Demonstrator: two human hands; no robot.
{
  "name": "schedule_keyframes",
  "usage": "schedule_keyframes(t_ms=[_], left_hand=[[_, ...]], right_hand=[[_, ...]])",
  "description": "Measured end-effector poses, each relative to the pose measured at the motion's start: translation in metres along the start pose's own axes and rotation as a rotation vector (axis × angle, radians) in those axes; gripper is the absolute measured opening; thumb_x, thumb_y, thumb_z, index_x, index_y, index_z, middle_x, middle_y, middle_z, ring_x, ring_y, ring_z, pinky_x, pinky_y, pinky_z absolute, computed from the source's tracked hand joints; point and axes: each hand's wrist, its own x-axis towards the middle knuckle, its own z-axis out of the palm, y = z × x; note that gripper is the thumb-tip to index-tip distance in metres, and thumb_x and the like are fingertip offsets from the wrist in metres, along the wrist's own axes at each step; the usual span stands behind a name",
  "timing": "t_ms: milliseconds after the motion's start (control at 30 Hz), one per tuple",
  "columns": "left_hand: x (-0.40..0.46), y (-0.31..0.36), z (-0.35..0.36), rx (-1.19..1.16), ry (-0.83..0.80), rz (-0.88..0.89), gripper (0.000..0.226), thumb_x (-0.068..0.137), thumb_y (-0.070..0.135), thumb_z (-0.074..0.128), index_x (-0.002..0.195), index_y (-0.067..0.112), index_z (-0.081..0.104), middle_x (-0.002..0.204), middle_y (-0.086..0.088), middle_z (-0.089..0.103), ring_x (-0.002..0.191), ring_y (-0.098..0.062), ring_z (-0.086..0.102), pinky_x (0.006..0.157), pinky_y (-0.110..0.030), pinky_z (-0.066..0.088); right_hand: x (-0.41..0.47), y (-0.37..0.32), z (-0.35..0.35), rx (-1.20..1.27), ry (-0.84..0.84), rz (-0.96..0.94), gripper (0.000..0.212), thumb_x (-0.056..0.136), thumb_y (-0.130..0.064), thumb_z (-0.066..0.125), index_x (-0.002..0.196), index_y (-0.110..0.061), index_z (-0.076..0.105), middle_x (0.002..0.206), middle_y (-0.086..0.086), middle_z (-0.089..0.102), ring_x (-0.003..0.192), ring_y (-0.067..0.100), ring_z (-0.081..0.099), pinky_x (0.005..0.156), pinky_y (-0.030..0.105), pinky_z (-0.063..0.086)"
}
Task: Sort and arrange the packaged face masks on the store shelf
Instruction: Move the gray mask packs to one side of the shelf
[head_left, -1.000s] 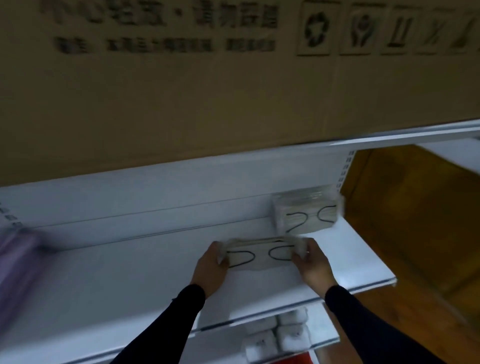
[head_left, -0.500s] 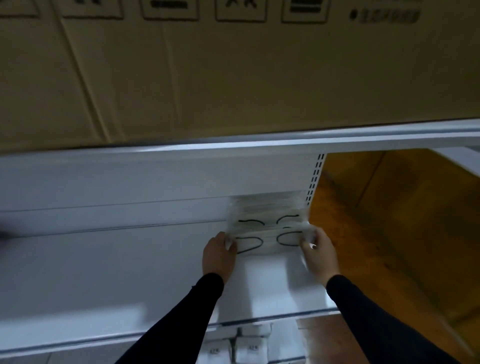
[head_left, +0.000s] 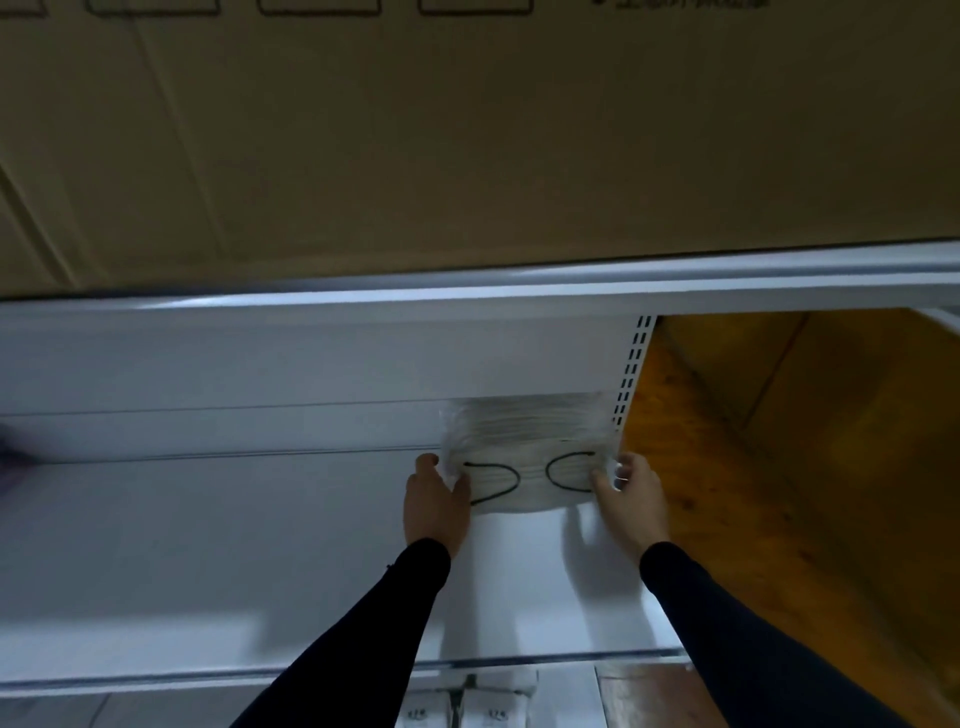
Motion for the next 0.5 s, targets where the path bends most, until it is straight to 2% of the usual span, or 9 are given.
schedule_keyframes(t_ms=[133, 333, 500], left_hand=[[0.000, 0.002, -0.001, 0.039, -0.015, 0.015, 0.046, 0.092, 0.026, 0.057, 0.131, 0.005, 0.044, 0.121, -0.021, 0.056, 0.109, -0.034, 0.056, 0.091, -0.034, 0.045], [-0.005, -0.001, -0.007, 0.031, -0.046, 0.018, 0.048, 0.091, 0.031, 0.056, 0.132, 0.010, 0.044, 0.122, -0.020, 0.057, 0.107, -0.033, 0.059, 0.094, -0.042, 0.049], [-0.009, -0.005, -0.015, 0.031, -0.056, 0.025, 0.054, 0.093, 0.033, 0.055, 0.140, 0.011, 0.039, 0.132, -0.019, 0.049, 0.117, -0.031, 0.053, 0.098, -0.034, 0.044]], right_hand=[[0.000, 0.002, -0.004, 0.001, -0.016, -0.004, 0.046, 0.090, -0.034, 0.062, 0.129, -0.016, 0.049, 0.124, 0.008, 0.052, 0.109, 0.022, 0.056, 0.090, 0.043, 0.055], [-0.004, 0.003, -0.012, -0.009, 0.006, -0.037, 0.050, 0.087, -0.037, 0.064, 0.130, -0.017, 0.049, 0.122, 0.009, 0.053, 0.106, 0.020, 0.055, 0.091, 0.040, 0.052], [-0.019, -0.006, -0.016, 0.012, 0.064, -0.044, 0.048, 0.086, -0.037, 0.065, 0.128, -0.018, 0.050, 0.118, 0.005, 0.049, 0.101, 0.020, 0.054, 0.086, 0.035, 0.050]])
